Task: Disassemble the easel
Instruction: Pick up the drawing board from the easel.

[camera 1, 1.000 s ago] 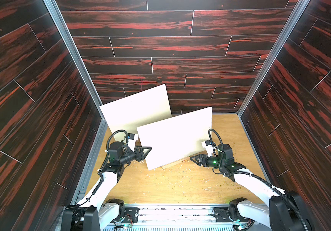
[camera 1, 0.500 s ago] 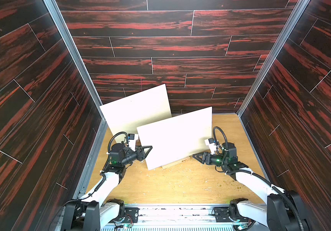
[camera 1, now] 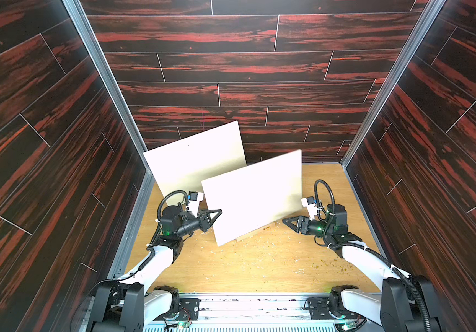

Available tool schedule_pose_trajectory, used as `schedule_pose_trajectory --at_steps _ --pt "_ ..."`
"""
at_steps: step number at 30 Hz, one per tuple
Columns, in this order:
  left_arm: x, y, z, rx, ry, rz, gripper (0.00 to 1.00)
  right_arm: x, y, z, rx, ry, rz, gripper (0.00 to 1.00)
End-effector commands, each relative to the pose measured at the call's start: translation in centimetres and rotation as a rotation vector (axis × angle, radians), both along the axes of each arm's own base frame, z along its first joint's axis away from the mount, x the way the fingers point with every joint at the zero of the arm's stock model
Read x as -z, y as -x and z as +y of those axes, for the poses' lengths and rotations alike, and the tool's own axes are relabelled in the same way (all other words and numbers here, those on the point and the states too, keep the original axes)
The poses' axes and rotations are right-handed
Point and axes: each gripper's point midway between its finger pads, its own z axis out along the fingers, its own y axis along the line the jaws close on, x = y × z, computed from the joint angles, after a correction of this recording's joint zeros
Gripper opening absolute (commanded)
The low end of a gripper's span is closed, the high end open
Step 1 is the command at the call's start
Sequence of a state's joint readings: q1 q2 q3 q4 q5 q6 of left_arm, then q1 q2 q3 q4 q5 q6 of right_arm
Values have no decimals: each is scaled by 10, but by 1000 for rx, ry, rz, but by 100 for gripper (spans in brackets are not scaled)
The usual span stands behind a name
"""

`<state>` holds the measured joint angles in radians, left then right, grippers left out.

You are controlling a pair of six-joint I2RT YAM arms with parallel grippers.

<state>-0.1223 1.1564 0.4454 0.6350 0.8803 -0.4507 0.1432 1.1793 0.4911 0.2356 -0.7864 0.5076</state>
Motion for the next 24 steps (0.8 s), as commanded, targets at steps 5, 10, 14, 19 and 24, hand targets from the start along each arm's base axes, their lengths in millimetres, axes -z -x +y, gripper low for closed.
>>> schedule_pose_trajectory --at_steps 5,10,14,19,24 --pt "19 -10 12 -74 1 145 0 10 -10 -10 55 -6 -15 71" --pt "20 -7 8 -40 2 174 0 17 -40 -24 189 -3 -33 81" --pt "24 -6 7 -25 -10 194 0 30 -68 -33 291 -16 -20 84" --pt "30 -6 6 -19 -16 216 0 43 -95 -39 376 -48 -1 85" --pt "35 -8 6 -18 -22 233 0 51 -115 -41 422 -93 12 85"
